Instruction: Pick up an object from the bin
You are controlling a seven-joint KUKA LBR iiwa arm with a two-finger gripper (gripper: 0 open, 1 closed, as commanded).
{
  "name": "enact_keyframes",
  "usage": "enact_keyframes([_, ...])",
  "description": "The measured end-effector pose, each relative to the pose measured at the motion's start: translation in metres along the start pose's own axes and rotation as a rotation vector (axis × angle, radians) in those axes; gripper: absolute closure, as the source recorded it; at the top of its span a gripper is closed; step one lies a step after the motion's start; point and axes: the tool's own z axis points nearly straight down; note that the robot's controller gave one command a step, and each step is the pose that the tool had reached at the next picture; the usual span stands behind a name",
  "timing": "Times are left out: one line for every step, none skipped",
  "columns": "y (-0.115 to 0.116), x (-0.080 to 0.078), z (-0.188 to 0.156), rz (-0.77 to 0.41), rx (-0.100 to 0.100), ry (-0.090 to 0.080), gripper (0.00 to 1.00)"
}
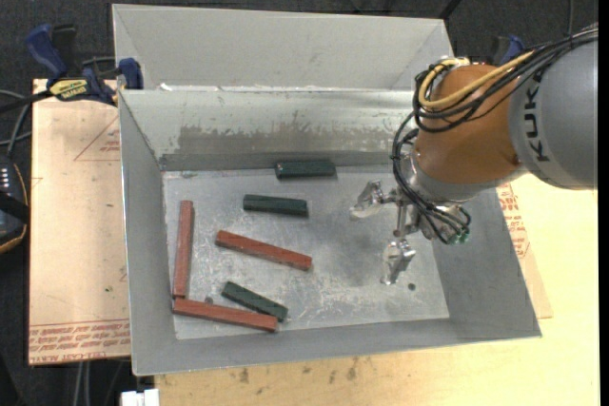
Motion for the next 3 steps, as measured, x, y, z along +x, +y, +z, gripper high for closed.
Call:
enact_keyframes([-0.017,-0.059,0.037,0.019,0.003,-0.007,0.00])
enact_keyframes([-0.016,-0.072,0.051,0.026,0.004,-0.006,0.00])
enact_keyframes([0.018,-0.061,0.055,-0.028,-0.005,-0.002,0.00])
